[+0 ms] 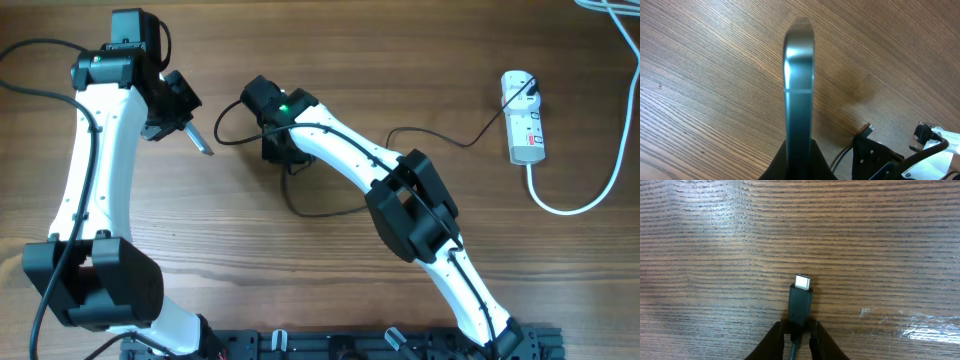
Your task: Plug charger to phone and switch on socket
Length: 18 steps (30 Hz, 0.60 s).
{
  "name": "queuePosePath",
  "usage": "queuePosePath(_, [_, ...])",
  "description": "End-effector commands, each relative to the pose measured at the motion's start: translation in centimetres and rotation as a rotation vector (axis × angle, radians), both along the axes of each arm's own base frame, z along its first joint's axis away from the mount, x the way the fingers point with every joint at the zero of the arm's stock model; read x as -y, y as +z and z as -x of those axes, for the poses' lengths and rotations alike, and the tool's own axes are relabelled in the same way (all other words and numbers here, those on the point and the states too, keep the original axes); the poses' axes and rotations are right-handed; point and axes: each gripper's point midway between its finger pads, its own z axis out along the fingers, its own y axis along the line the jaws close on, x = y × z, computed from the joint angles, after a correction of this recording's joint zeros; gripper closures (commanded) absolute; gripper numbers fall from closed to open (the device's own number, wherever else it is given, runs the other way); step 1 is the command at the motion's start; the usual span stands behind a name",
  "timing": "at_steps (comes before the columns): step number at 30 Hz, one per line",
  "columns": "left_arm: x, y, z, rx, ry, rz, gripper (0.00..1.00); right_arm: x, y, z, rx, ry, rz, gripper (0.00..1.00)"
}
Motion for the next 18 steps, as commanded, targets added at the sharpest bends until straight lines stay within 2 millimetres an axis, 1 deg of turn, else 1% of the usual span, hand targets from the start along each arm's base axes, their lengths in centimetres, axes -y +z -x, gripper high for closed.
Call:
queuePosePath(1, [-0.2, 0.1, -0.1, 0.003, 0.014, -0.007, 0.96, 1.8, -3.7, 0.6, -0.026, -0.015, 0.117, 0.84])
queuePosePath(5, [-0.2, 0.1, -0.1, 0.003, 0.014, -0.007, 0.96, 2.5, -3.7, 0.7, -0.025, -0.016, 0.15, 0.87])
queuePosePath(8, [-0.2, 0.1, -0.1, 0.003, 0.014, -0.007, 0.96, 2.7, -3.7, 0.8, -0.03, -0.012, 0.16, 0.93])
queuePosePath(11, [-0.2, 0.1, -0.1, 0.003, 0.014, -0.007, 0.96, 3.0, -3.8, 1.5, -0.058, -0.01, 0.175, 0.93])
queuePosePath(15, [-0.2, 0.1, -0.1, 0.003, 0.014, -0.007, 0.96, 3.5, -3.8, 2.4, -0.101, -0.013, 0.186, 0.89])
queuePosePath(16, [-0.2, 0.1, -0.1, 0.004, 0.014, -0.007, 0.96, 3.6, -3.8, 2.3, -0.101, -0.013, 0.186, 0.87])
queuePosePath(18, [-0.2, 0.1, -0.1, 0.003, 0.014, -0.007, 0.96, 3.6, -3.8, 2.2, -0.097, -0.015, 0.184, 0.8])
